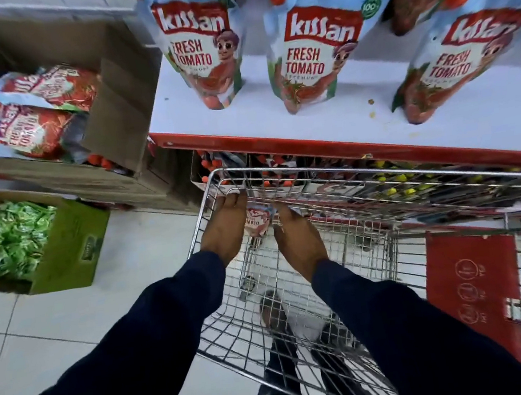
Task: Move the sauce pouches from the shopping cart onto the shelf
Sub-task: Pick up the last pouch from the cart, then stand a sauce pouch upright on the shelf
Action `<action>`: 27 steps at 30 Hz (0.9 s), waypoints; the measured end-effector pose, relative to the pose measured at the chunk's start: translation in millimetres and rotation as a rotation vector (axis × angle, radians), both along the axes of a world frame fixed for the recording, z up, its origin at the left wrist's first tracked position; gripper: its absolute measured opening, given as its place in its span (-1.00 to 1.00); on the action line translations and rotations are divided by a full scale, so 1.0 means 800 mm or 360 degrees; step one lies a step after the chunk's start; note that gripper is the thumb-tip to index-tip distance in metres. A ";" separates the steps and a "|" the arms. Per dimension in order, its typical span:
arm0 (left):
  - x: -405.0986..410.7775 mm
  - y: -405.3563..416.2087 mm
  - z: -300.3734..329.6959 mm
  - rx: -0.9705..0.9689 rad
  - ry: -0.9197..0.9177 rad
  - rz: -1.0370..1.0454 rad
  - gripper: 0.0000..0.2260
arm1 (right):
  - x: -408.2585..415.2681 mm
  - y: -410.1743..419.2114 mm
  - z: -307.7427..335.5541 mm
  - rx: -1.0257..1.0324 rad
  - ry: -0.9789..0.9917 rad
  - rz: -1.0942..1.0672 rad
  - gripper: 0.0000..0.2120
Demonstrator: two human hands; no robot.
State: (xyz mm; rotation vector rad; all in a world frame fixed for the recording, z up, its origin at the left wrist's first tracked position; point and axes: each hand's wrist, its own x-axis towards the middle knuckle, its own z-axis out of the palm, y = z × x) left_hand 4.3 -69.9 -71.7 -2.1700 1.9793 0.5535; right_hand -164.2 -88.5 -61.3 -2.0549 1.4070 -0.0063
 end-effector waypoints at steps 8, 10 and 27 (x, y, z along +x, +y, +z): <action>0.001 -0.012 0.009 0.0061 0.0017 0.0017 -0.54 | -0.003 -0.019 -0.001 0.0127 -0.0189 -0.0227 -0.72; -0.003 -0.009 0.021 0.0024 0.0049 0.0014 -0.59 | -0.010 -0.022 0.005 0.0170 -0.0206 -0.0236 -0.72; -0.160 0.006 0.261 -0.0629 0.0742 -0.0149 -0.77 | -0.248 -0.040 0.258 -0.0288 -0.0699 -0.0180 -0.86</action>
